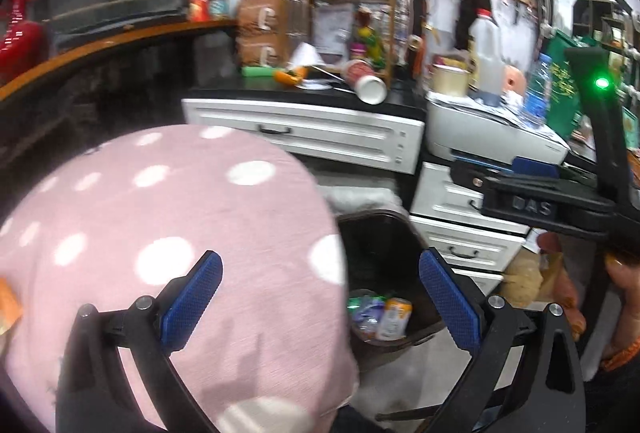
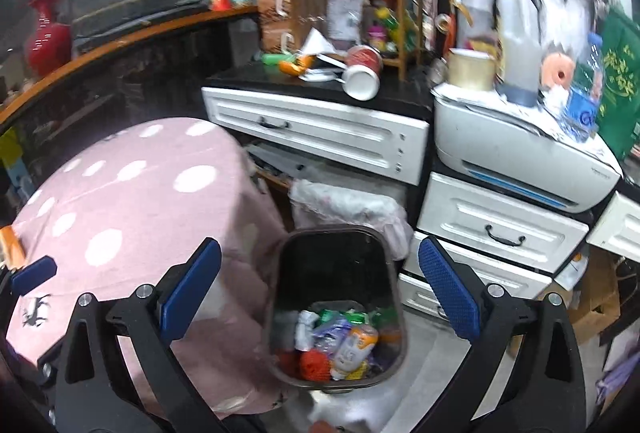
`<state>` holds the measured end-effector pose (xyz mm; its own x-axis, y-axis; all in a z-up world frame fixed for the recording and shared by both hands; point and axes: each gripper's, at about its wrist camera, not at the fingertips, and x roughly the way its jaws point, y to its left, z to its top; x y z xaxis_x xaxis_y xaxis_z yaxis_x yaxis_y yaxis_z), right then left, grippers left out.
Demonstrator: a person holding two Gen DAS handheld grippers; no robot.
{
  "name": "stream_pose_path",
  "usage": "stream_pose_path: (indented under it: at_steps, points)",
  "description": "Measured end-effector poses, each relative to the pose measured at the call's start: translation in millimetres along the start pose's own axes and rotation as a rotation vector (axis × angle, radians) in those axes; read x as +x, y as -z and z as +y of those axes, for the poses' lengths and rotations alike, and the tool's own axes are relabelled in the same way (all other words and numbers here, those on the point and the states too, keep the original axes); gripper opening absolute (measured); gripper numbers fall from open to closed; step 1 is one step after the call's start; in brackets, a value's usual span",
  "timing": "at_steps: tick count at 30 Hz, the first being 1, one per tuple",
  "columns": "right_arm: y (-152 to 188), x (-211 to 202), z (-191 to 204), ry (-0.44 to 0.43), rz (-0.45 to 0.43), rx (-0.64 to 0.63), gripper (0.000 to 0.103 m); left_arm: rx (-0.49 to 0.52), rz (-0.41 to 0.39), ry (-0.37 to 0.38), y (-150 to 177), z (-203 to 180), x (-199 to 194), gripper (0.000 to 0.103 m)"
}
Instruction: Collect trash
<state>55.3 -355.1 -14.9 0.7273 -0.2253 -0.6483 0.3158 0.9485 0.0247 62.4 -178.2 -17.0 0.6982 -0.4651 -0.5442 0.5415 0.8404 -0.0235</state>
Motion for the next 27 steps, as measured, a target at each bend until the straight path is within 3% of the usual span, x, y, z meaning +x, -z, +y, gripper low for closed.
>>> stream_pose_path:
  at_steps: [6, 11, 21, 27]
  points:
    - [16, -39, 40, -0.066, -0.083, -0.063, 0.097, -0.037, -0.068, -0.096, 8, 27, -43, 0.098]
    - [38, -72, 60, -0.035, -0.202, -0.043, 0.097, -0.068, -0.104, -0.167, 19, 43, -72, 0.098]
    - [79, -104, 86, -0.065, -0.206, -0.086, 0.097, -0.161, -0.167, -0.278, 47, 56, -116, 0.098]
    - [91, -122, 90, -0.056, -0.257, -0.098, 0.097, -0.149, -0.225, -0.338, 58, 49, -132, 0.098]
